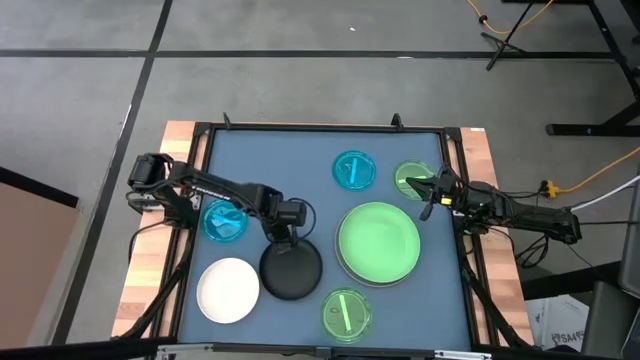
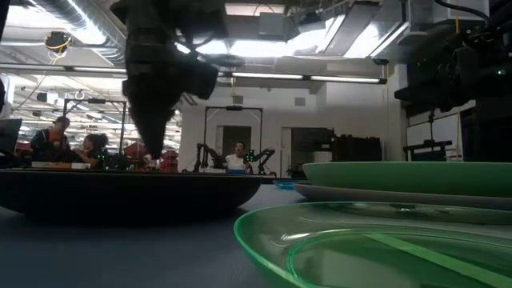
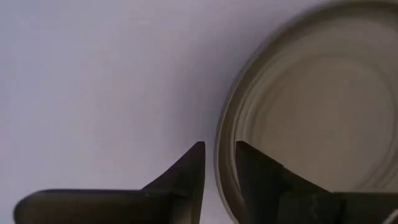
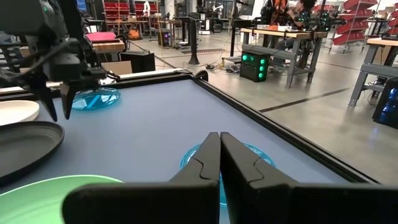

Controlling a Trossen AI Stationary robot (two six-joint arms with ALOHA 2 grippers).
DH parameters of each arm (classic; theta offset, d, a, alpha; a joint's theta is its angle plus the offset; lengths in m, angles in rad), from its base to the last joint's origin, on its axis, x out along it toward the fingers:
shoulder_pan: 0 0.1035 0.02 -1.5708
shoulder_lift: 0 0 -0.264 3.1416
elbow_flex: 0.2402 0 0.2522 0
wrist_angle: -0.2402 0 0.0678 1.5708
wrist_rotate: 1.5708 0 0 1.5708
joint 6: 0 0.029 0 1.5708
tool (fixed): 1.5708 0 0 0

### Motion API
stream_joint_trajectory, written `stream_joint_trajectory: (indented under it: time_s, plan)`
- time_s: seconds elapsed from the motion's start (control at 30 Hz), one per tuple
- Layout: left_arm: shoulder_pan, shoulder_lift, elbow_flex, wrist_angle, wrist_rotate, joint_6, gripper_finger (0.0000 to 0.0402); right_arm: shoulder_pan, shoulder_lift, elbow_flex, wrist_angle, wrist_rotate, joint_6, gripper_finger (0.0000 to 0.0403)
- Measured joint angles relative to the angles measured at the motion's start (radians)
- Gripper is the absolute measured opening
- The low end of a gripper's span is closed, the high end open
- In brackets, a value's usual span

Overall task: Stack plastic plates
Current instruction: Stack the black plate on top of the green plate

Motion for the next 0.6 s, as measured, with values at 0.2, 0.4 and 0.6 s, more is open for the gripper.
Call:
stream_joint_trajectory:
  time_s: [0.2, 0.4, 0.6]
  plan:
    - [0.0, 0.0, -0.044, 0.029, 0.044, -0.026, 0.0082, 0.0, 0.0, 0.0, 0.0, 0.0, 0.0, 0.0001]
    - [0.0, 0.0, -0.049, 0.036, 0.051, -0.026, 0.0082, 0.0, 0.0, 0.0, 0.0, 0.0, 0.0, 0.0001]
    - [0.0, 0.0, -0.049, 0.035, 0.028, -0.026, 0.0082, 0.0, 0.0, 0.0, 0.0, 0.0, 0.0, 0.0001]
